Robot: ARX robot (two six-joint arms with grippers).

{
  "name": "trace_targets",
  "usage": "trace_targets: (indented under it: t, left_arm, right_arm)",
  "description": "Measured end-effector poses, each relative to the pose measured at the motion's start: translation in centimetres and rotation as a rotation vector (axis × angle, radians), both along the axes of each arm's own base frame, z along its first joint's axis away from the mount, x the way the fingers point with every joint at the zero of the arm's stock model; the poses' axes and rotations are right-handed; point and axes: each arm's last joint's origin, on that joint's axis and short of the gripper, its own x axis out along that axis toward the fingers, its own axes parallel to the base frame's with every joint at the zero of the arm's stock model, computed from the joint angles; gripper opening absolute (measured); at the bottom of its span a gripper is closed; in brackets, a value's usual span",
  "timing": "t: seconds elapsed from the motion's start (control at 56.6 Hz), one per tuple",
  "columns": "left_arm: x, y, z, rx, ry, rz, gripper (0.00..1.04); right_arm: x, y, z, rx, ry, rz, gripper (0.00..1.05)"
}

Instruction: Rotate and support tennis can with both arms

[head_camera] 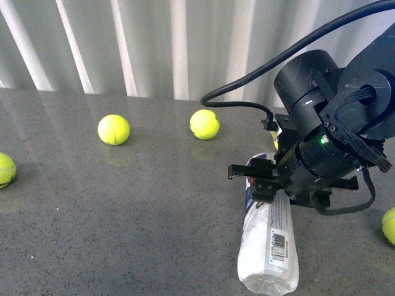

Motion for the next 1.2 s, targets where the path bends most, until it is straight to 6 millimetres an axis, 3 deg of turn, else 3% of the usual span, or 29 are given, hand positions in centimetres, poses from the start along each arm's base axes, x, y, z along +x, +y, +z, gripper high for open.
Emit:
trace_targets:
  t: [0.283, 0.76, 1.007, 1.201]
  left_arm:
    - [0.0, 0.0, 0.0, 0.000, 0.000, 0.000, 0.98]
    - [0.0, 0.0, 0.0, 0.000, 0.000, 0.000, 0.98]
    - [0.0, 0.0, 0.0, 0.000, 0.000, 0.000, 0.98]
    - [0.0, 0.0, 0.0, 0.000, 0.000, 0.000, 0.98]
  right_arm:
    - [0.0, 0.3, 0.6, -0.020, -0.027, 0.011, 0.19]
    - [-0.3, 1.6, 2.5, -0.085, -0.114, 0.074, 0.09]
    - [-1.2, 2.0, 4.1, -0.289, -0.307, 0.197, 0.06]
    - [-2.7, 1.2, 5.1, -0.562, -0.568, 0.410, 0.06]
